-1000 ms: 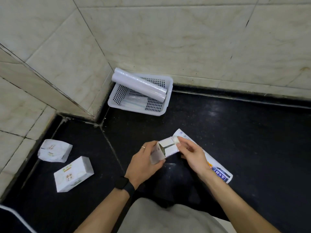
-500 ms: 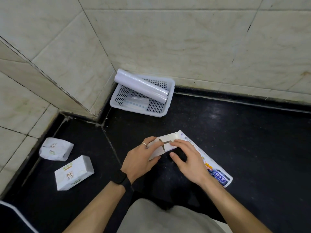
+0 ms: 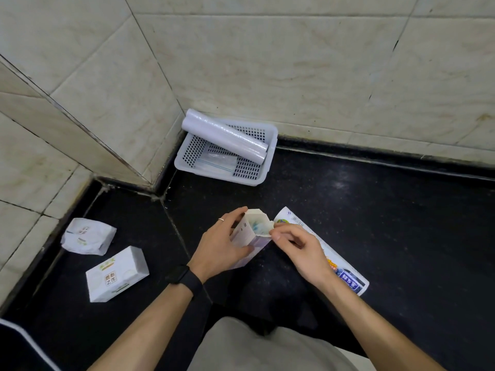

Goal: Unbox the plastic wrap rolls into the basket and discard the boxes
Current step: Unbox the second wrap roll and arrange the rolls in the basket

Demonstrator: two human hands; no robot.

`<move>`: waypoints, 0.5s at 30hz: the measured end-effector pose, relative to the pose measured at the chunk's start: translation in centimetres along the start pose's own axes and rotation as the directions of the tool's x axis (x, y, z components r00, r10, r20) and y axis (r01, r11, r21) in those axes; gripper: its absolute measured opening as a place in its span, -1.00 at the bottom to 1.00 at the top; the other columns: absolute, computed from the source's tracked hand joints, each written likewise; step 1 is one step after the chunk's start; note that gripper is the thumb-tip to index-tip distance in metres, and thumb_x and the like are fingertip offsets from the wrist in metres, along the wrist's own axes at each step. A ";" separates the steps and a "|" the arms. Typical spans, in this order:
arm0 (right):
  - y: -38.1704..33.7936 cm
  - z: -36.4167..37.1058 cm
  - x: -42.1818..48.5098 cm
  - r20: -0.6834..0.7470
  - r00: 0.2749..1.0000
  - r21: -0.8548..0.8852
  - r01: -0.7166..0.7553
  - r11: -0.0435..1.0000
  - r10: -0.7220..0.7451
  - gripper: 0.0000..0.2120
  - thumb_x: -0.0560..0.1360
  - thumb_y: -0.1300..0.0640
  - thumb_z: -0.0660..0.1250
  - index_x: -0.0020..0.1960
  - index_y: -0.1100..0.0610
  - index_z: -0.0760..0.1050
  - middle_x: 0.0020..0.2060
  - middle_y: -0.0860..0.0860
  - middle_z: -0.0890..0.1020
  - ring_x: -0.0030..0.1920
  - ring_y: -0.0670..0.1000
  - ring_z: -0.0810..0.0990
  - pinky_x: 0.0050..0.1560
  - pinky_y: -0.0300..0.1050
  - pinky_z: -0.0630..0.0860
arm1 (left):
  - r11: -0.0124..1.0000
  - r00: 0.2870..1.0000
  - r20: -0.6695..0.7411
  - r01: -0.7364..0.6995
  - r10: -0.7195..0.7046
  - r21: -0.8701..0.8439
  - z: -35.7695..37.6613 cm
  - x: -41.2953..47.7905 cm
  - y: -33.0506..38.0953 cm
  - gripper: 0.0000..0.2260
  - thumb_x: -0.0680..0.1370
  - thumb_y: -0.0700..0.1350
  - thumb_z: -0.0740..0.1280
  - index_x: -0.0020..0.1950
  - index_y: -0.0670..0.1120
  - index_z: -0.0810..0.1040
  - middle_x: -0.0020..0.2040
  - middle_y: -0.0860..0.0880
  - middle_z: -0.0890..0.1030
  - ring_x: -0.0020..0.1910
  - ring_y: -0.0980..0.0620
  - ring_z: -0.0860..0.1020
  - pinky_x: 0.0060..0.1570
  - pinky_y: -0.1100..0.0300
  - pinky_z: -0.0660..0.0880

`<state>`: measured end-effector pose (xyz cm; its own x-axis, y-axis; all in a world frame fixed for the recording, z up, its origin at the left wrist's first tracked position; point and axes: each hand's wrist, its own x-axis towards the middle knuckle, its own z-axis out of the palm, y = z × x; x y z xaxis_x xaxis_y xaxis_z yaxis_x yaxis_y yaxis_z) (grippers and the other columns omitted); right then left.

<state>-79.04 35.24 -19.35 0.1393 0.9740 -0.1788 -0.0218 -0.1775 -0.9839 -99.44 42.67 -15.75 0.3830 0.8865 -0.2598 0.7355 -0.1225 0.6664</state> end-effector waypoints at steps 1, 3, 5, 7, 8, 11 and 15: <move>0.0 0.0 0.0 -0.001 1.000 0.028 -0.026 0.999 0.026 -0.84 0.43 -0.10 0.46 -0.04 -0.08 0.68 -0.04 -0.11 0.72 0.12 -0.16 0.64 0.07 -0.38 0.49 | 1.000 1.000 0.009 0.007 -0.007 -0.030 -0.1 0.2 0.0 -0.22 0.30 0.13 0.52 0.43 0.36 0.22 0.25 0.29 0.46 0.11 0.23 0.54 0.13 0.07 0.58; 0.1 0.1 0.1 0.015 0.998 0.082 -0.066 0.994 0.065 -0.83 0.43 0.03 0.51 0.02 -0.09 0.65 0.03 -0.09 0.72 0.13 -0.10 0.66 0.05 -0.32 0.54 | 0.995 1.000 0.030 0.008 -0.005 -0.098 -0.2 0.5 0.2 -0.23 0.28 0.14 0.53 0.42 0.34 0.27 0.22 0.31 0.48 0.07 0.26 0.56 0.09 0.11 0.60; 0.2 0.4 0.1 0.042 0.994 0.147 -0.103 0.984 0.098 -0.70 0.42 0.17 0.53 0.09 -0.07 0.59 0.10 -0.02 0.70 0.12 0.01 0.67 0.07 -0.15 0.60 | 0.991 0.998 0.059 -0.006 0.014 -0.133 -0.3 0.7 0.5 -0.22 0.27 0.12 0.54 0.42 0.35 0.28 0.22 0.31 0.49 0.07 0.26 0.57 0.06 0.14 0.61; 0.1 0.8 0.1 0.034 0.992 0.171 -0.124 0.977 0.120 -0.63 0.43 0.20 0.52 0.15 -0.07 0.54 0.13 0.01 0.69 0.11 0.05 0.68 0.07 -0.10 0.61 | 0.991 0.994 0.103 -0.024 0.038 -0.130 -0.3 0.9 0.8 -0.19 0.27 0.12 0.56 0.43 0.35 0.25 0.23 0.32 0.48 0.09 0.24 0.57 0.04 0.18 0.60; 0.1 0.9 0.1 0.015 0.992 0.170 -0.125 0.978 0.124 -0.63 0.44 0.20 0.52 0.16 -0.08 0.54 0.12 0.00 0.69 0.10 0.05 0.69 0.05 -0.13 0.61 | 0.990 0.991 0.124 -0.023 0.041 -0.141 -0.3 1.0 0.9 -0.17 0.26 0.14 0.57 0.44 0.35 0.24 0.23 0.33 0.47 0.11 0.23 0.56 0.03 0.21 0.60; 0.0 1.0 0.1 -0.039 0.994 0.183 -0.098 0.978 0.107 -0.65 0.44 0.24 0.52 0.12 -0.07 0.56 0.10 -0.06 0.70 0.06 0.03 0.70 -0.01 -0.20 0.60 | 0.975 0.991 0.135 0.020 0.011 -0.223 -0.3 1.0 1.1 -0.12 0.22 0.30 0.57 0.47 0.31 0.25 0.22 0.36 0.47 0.13 0.25 0.55 0.03 0.23 0.58; 0.0 1.1 -0.3 -0.059 0.994 0.210 -0.081 0.974 0.095 -0.67 0.43 0.29 0.53 0.10 0.00 0.57 0.08 -0.11 0.70 0.03 0.02 0.71 -0.03 -0.22 0.60 | 0.981 0.998 0.069 0.018 -0.005 -0.194 -0.1 1.0 1.2 -0.22 0.24 0.36 0.51 0.40 0.32 0.30 0.18 0.34 0.48 0.12 0.27 0.53 -0.05 0.30 0.57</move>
<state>-80.14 35.09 -19.28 0.1949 0.9426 -0.2710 -0.2407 -0.2219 -0.9449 -98.26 43.50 -15.13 0.4173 0.8539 -0.3109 0.6196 -0.0172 0.7847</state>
